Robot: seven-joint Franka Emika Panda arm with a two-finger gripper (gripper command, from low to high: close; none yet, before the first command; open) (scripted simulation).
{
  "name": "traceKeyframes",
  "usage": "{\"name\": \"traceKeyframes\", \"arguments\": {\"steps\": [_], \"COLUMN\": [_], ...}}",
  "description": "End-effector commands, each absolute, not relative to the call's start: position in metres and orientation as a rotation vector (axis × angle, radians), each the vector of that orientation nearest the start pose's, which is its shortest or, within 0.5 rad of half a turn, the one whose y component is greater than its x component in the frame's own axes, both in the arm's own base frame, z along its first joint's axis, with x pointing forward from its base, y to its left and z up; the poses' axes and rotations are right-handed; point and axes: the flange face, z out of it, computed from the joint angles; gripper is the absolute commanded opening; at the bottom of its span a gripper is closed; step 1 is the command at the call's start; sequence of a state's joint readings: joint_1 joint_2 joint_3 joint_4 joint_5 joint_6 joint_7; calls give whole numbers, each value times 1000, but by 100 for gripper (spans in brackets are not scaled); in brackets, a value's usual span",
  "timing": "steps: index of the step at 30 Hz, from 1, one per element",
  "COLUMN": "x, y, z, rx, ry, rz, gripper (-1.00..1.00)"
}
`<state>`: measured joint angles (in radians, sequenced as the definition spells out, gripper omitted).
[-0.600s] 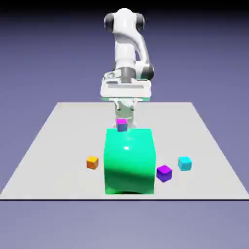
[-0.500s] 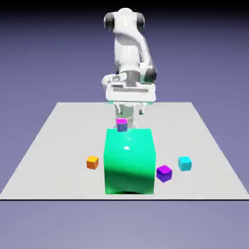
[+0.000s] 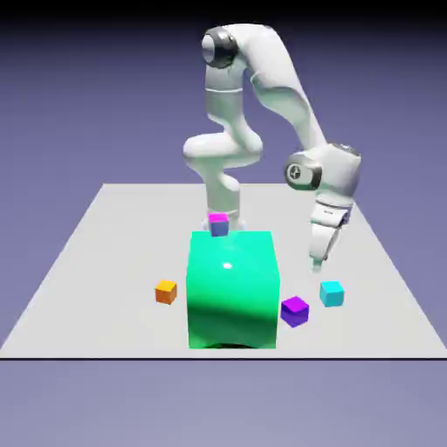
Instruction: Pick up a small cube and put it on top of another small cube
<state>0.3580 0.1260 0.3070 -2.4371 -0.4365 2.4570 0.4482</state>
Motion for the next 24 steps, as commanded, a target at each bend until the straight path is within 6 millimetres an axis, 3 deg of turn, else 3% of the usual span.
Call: {"name": "traceKeyframes", "arguments": {"steps": [1,6,7,11,12,13,14,18,22,24], "x": [366,320,320,323,323,323,323,320,404,432], "y": [308,361,361,343,342,342,342,360,281,242], "z": [235,185,185,122,119,119,119,183,223,240], "rx": [-3232,-3124,-3124,-3124,-3124,-3124,-3124,-3124,-3339,-3376], "ry": [-1059,-1574,-1574,-1573,-1574,-1574,-1574,-1573,-932,-648], "rz": [-13,212,212,212,212,212,212,212,326,373], "gripper": [0,0,0,0,0,-100,-100,-100,-100,-100]}}
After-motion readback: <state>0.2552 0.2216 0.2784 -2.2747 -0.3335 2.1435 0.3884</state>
